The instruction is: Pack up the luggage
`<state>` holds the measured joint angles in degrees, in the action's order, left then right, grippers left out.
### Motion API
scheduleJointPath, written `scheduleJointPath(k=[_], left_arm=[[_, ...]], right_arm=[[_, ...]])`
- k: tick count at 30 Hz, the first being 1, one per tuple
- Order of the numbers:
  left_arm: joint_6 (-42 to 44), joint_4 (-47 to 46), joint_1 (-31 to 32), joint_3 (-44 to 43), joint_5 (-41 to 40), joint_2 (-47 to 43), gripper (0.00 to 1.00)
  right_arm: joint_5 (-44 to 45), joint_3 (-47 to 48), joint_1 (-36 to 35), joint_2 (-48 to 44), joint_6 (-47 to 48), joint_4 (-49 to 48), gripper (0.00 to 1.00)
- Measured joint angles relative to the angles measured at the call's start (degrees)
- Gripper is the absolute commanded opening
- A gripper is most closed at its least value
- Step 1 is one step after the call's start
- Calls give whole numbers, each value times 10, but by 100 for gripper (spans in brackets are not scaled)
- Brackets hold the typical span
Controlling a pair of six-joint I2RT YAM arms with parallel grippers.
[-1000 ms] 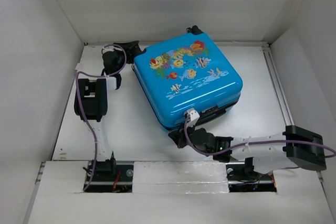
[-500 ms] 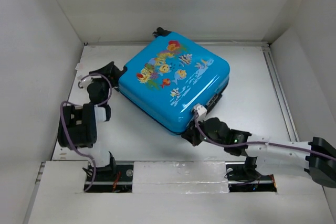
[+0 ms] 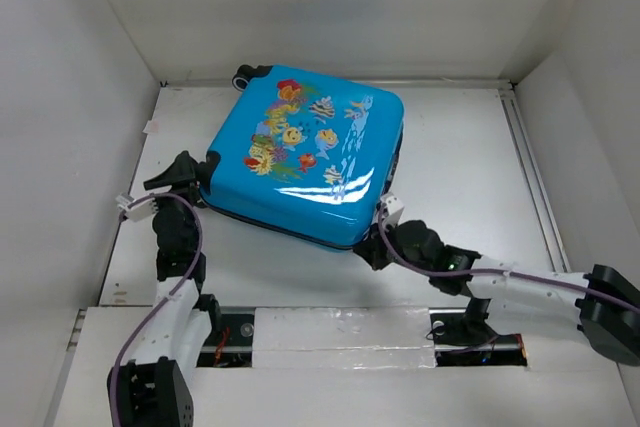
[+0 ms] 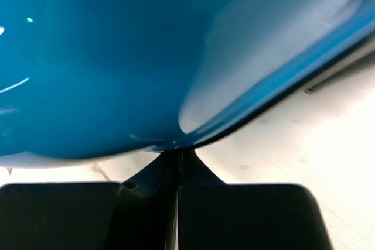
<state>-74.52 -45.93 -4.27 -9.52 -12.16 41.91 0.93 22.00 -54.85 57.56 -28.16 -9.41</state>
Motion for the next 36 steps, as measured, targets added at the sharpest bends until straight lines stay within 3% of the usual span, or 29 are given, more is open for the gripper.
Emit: scheduleJointPath(k=[6, 10, 14, 18, 25, 29, 32, 33, 36], left_arm=[[34, 85, 0, -45, -37, -32, 0], [52, 146, 7, -72, -38, -42, 0], [70, 175, 16, -111, -37, -20, 0], [62, 150, 5, -116, -4, 69, 0], [58, 123, 0, -100, 16, 118, 0], [47, 65, 1, -81, 12, 139, 0], [43, 47, 5, -75, 5, 143, 0], [43, 46, 6, -75, 4, 143, 0], [43, 46, 8, -75, 1, 143, 0]], right_arm=[[113, 8, -144, 35, -15, -34, 0], [135, 12, -174, 14, -15, -2, 0], [53, 37, -107, -30, 7, 63, 0], [-54, 87, -19, -30, 41, 148, 0], [-203, 102, -39, 31, 54, 53, 0], [-221, 98, -43, 52, 57, 26, 0], [-196, 91, -46, 40, 42, 24, 24], [-182, 82, -48, 26, 35, 24, 40], [-125, 30, -51, -61, 19, 29, 51]])
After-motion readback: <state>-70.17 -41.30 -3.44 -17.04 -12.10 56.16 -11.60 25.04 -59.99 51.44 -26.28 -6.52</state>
